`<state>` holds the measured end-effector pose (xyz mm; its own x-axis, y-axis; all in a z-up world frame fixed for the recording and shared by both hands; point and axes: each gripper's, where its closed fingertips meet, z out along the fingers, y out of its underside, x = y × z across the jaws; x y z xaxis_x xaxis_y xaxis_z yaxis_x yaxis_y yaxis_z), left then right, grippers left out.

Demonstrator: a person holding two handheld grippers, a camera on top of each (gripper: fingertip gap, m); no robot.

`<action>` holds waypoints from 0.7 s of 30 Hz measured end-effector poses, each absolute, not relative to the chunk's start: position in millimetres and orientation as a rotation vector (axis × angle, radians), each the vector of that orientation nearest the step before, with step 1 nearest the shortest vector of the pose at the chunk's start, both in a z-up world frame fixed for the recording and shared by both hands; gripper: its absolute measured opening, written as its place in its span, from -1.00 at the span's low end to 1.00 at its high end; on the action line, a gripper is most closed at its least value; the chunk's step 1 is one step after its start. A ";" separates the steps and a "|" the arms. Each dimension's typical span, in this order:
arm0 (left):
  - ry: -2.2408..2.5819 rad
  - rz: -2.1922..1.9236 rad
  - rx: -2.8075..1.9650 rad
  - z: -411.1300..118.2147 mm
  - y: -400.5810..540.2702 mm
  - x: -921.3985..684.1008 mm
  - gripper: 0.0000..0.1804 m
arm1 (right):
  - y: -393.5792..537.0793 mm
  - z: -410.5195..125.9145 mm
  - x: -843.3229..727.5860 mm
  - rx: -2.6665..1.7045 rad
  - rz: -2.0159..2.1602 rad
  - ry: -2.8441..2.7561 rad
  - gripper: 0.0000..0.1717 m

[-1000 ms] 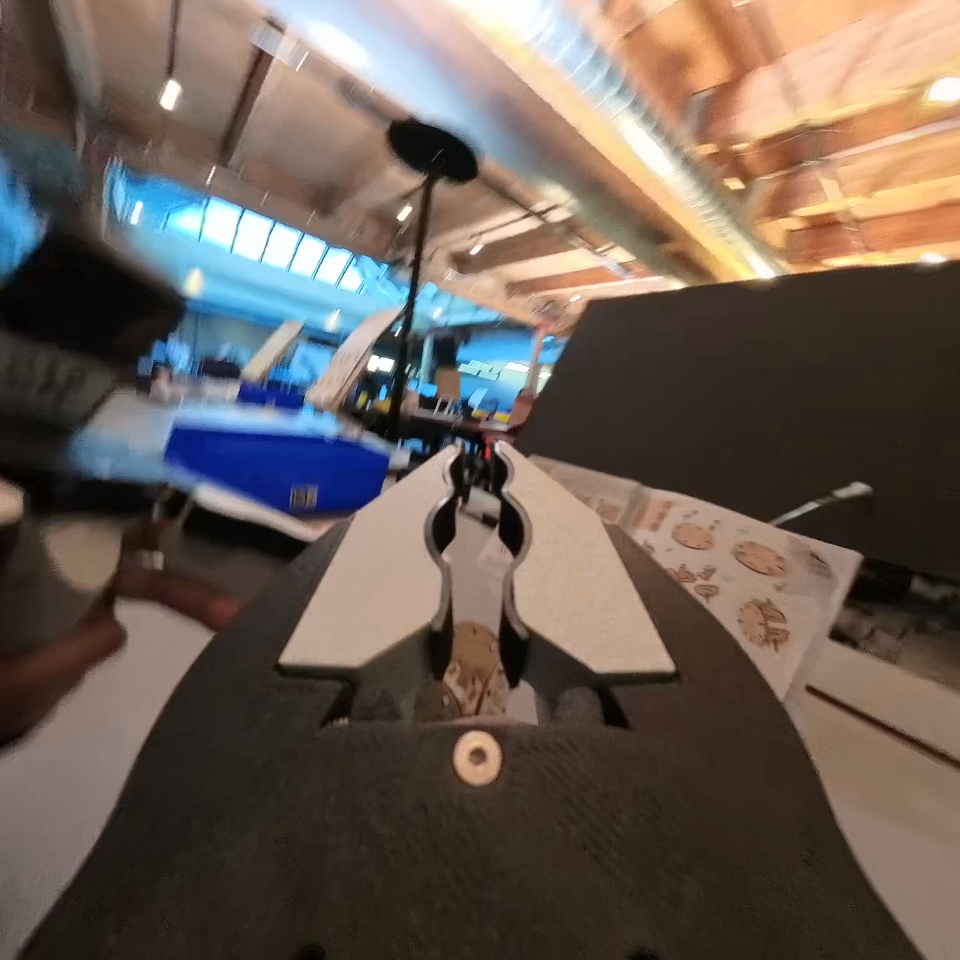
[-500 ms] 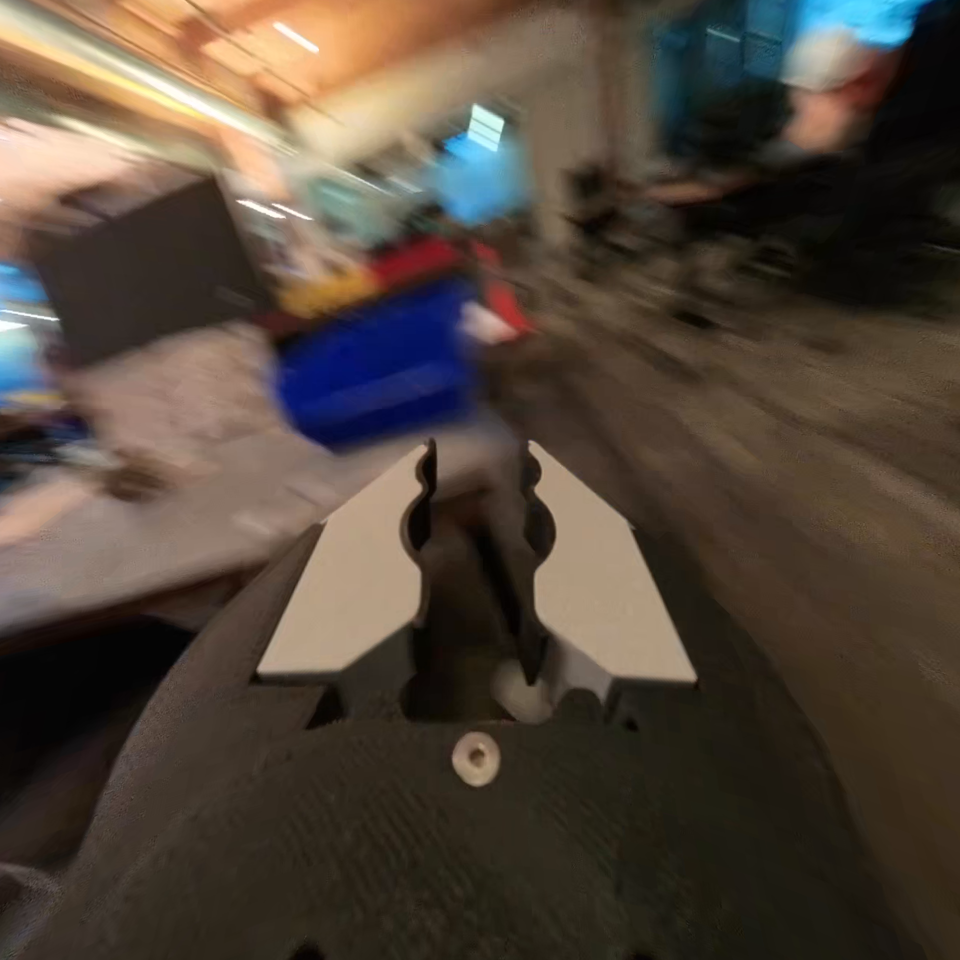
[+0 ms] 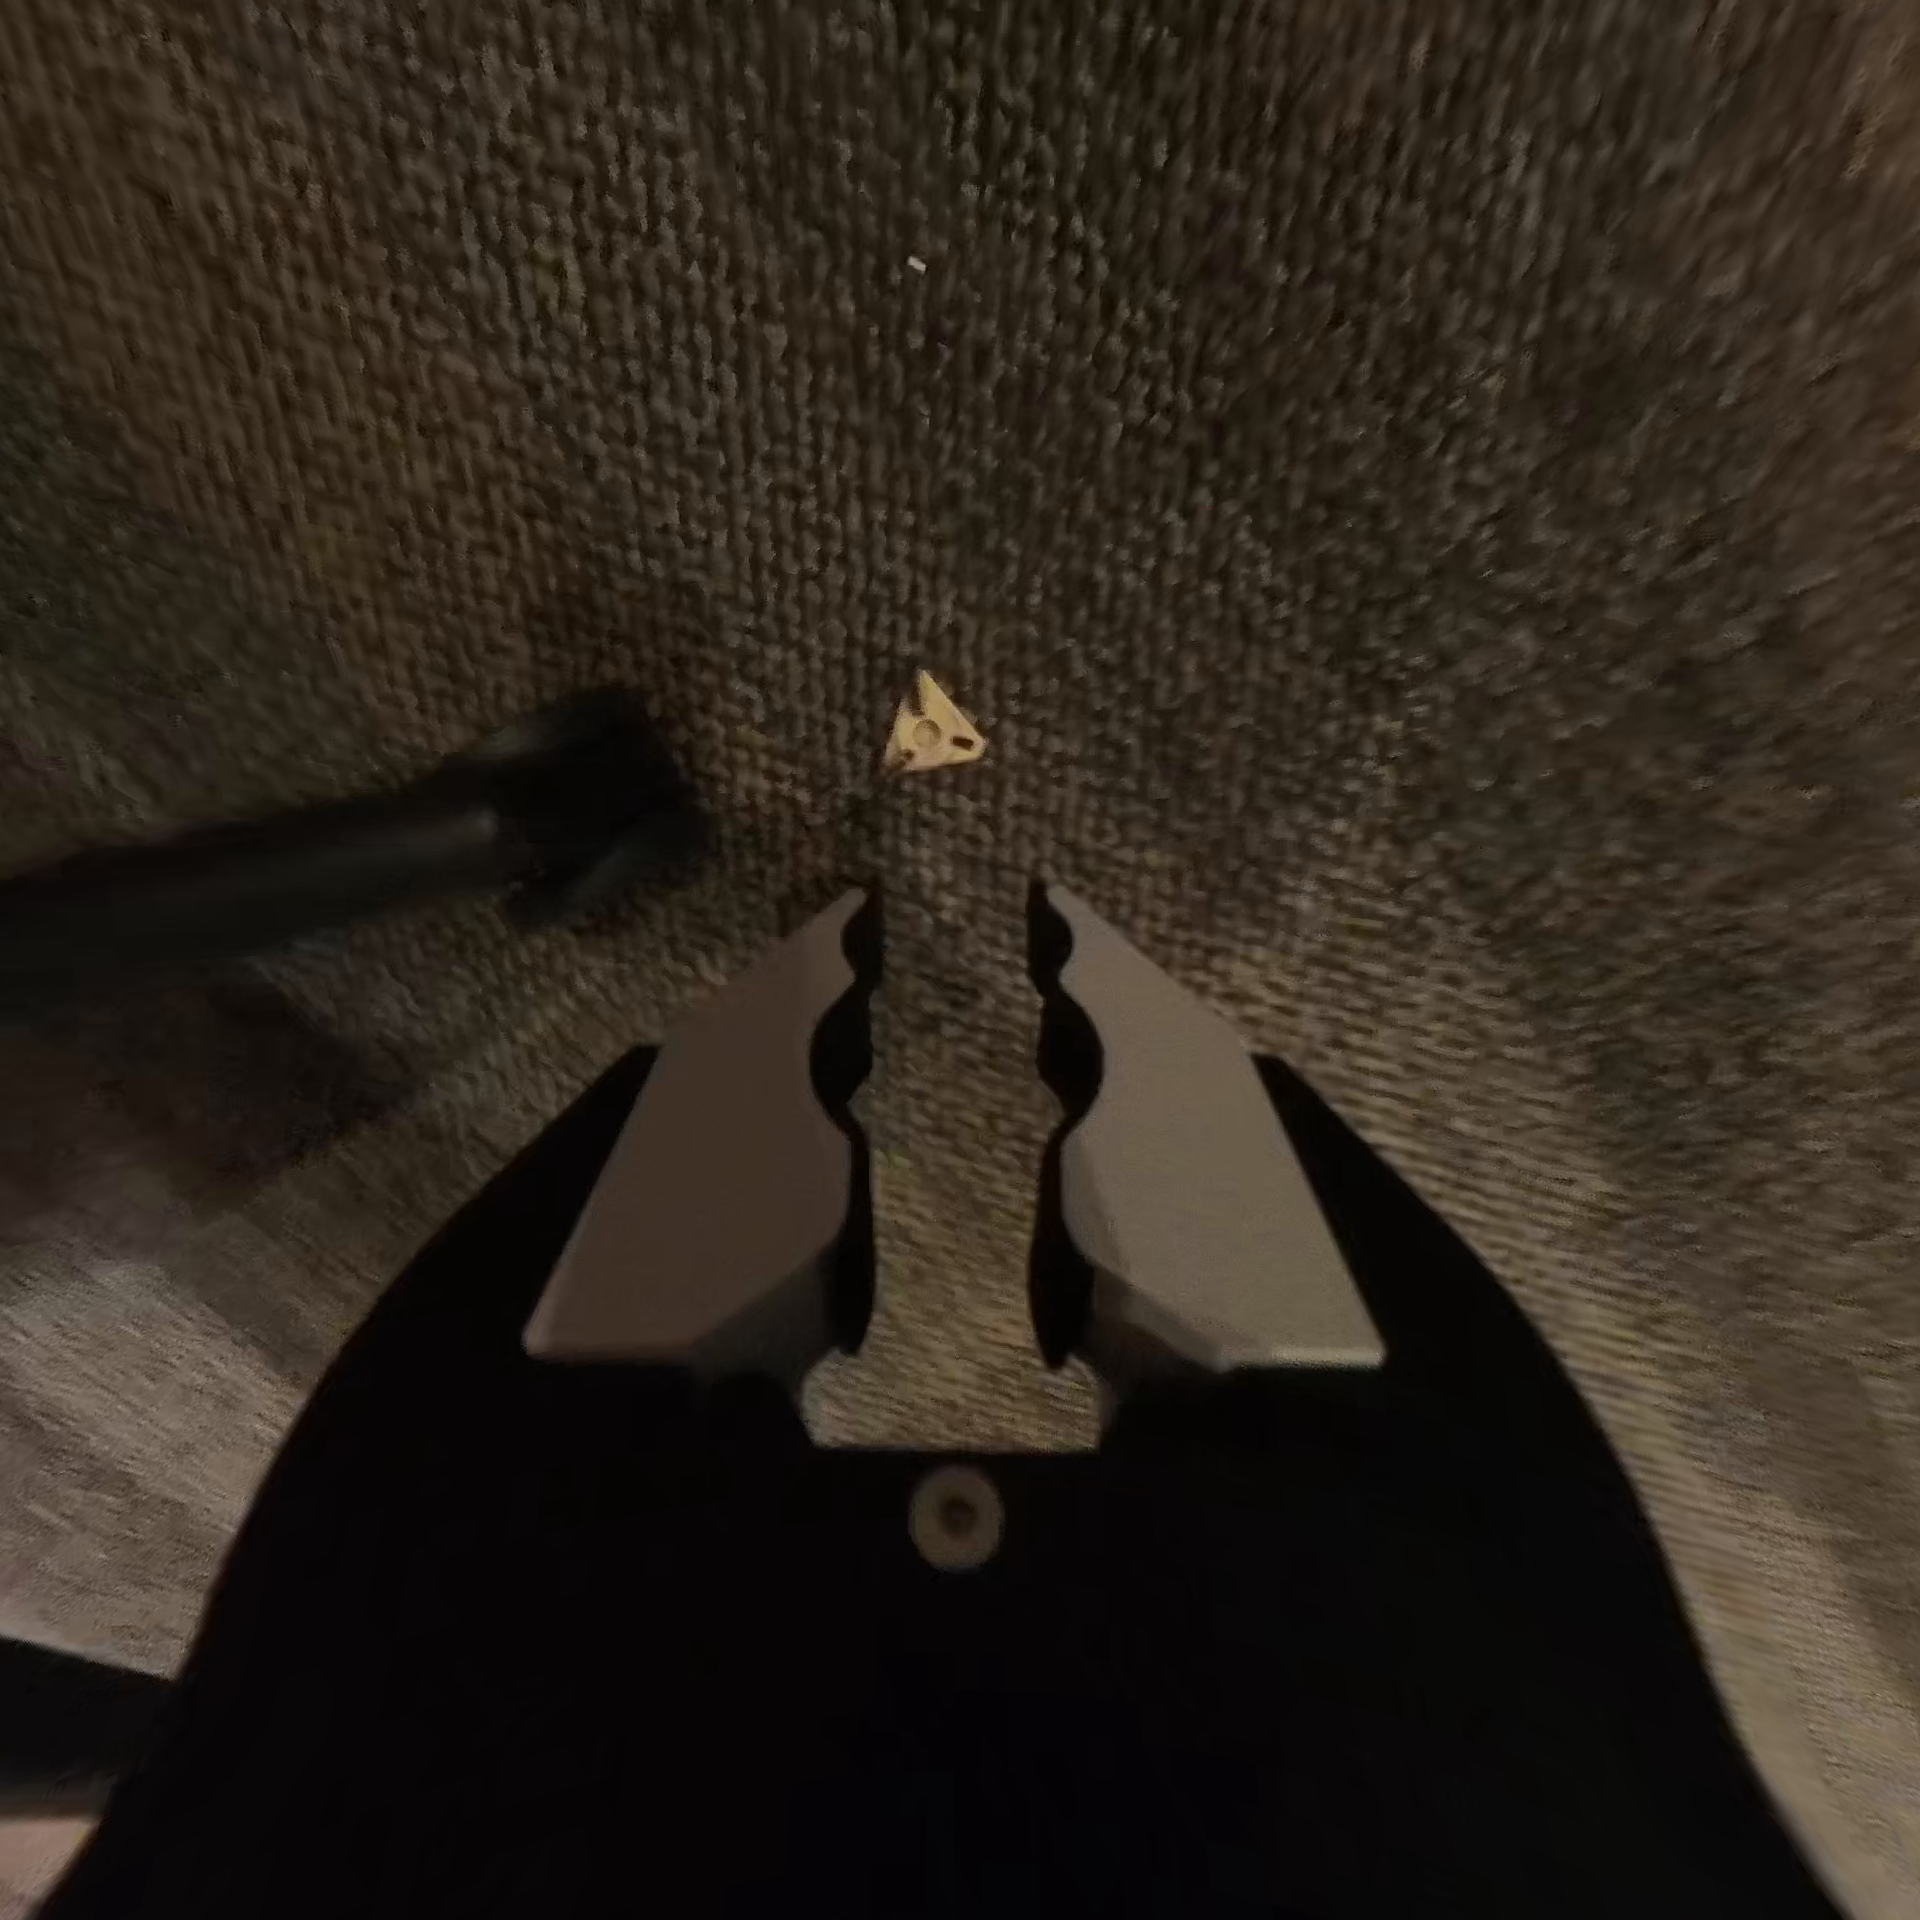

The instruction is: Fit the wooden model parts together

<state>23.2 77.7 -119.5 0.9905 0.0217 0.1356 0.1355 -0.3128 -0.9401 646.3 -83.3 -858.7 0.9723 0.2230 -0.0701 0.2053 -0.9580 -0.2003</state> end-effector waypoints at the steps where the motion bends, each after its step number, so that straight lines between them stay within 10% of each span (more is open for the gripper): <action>1: -0.122 -0.105 -1.901 -122.1 82.3 23.0 0.74 | -78.0 -865.8 642.2 -2.931 0.163 -0.225 -0.67; 21: -0.310 -0.107 -1.907 -131.9 115.1 4.4 0.73 | -72.5 -927.7 626.4 -3.045 0.203 0.052 -0.66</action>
